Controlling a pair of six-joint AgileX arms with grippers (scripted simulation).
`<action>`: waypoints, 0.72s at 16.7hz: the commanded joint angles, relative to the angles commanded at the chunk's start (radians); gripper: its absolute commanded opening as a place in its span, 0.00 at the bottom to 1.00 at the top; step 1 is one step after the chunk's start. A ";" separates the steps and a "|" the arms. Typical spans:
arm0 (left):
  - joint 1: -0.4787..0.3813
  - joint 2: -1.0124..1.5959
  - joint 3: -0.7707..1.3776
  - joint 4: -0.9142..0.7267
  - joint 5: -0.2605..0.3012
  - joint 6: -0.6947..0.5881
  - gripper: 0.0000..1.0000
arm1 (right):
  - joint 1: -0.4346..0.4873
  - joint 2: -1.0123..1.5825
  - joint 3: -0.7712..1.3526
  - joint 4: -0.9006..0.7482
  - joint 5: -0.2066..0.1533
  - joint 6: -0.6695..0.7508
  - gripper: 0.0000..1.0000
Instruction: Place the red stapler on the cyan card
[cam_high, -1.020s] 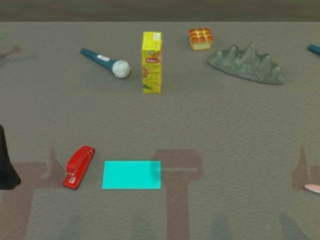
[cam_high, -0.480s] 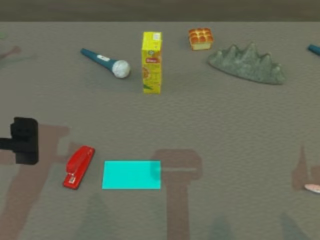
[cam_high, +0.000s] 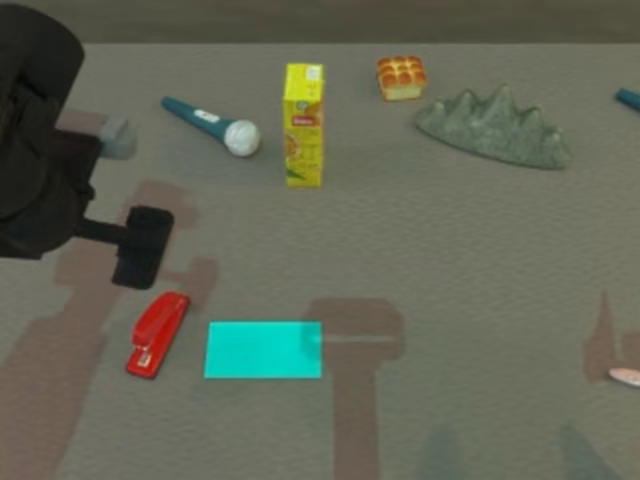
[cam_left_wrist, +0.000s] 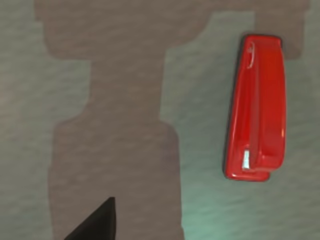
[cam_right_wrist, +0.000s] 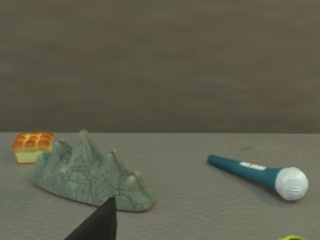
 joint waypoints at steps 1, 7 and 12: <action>-0.013 0.070 0.052 -0.042 0.000 -0.001 1.00 | 0.000 0.000 0.000 0.000 0.000 0.000 1.00; -0.061 0.314 0.252 -0.191 0.001 -0.006 1.00 | 0.000 0.000 0.000 0.000 0.000 0.000 1.00; -0.057 0.319 0.257 -0.194 0.002 -0.006 1.00 | 0.000 0.000 0.000 0.000 0.000 0.000 1.00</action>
